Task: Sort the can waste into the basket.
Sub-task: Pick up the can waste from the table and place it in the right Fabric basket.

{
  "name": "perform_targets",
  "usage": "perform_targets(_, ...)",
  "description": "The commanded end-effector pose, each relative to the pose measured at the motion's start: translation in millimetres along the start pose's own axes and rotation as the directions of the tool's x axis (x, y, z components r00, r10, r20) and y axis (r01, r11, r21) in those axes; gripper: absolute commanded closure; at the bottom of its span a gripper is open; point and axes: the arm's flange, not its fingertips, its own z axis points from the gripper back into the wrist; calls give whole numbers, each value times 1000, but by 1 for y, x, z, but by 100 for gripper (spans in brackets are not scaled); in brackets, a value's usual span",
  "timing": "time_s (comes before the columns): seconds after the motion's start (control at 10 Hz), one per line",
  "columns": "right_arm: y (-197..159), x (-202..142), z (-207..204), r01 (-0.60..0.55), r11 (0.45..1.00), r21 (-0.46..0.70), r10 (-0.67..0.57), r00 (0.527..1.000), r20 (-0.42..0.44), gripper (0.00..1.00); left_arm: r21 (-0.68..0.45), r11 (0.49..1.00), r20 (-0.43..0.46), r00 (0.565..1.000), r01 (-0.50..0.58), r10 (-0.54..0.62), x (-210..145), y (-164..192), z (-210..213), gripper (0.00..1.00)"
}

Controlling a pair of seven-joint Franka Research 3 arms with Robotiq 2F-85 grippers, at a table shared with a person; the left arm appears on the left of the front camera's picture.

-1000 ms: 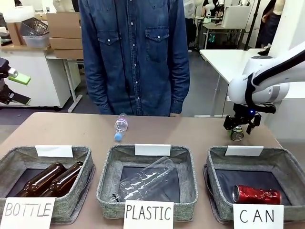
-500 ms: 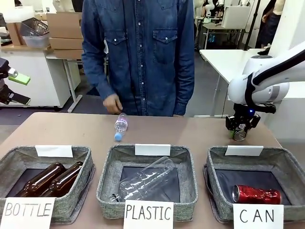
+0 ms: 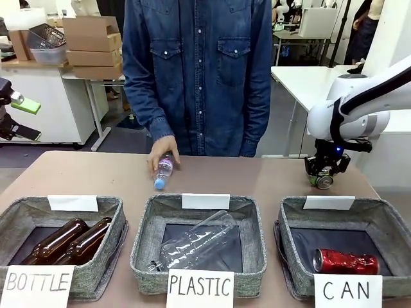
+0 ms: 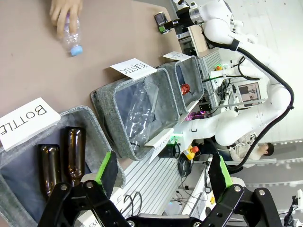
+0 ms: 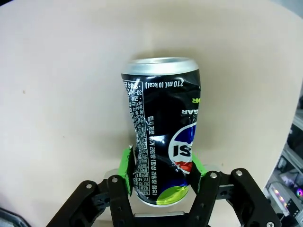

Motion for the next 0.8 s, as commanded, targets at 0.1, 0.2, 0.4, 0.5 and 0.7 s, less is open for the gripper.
perform_targets(0.1, 3, 4, 0, 5, 999, -43, -4, 1000, 25, 61, 0, 1000, -13, 1000, 19, -19, -2, -1, 3, 0)
perform_targets(0.2, 0, 1, 8, 6, 999, -46, -4, 999, 42, 61, 0, 1000, -13, 1000, 19, -19, -2, -1, 3, 0)
perform_targets(0.4, -29, -26, 74, -53, 998, 32, 50, 995, 87, 61, 0, 1000, -13, 1000, 19, -19, -2, -1, 3, 0)
perform_targets(0.5, -43, -57, 120, -92, 993, 67, 84, 990, 117, 61, 0, 1000, -13, 1000, 19, -19, -2, -1, 3, 0)
perform_targets(0.7, -57, -139, 189, -290, 949, 124, 269, 949, 163, 61, 0, 1000, -13, 1000, 19, -19, -2, -1, 3, 0)
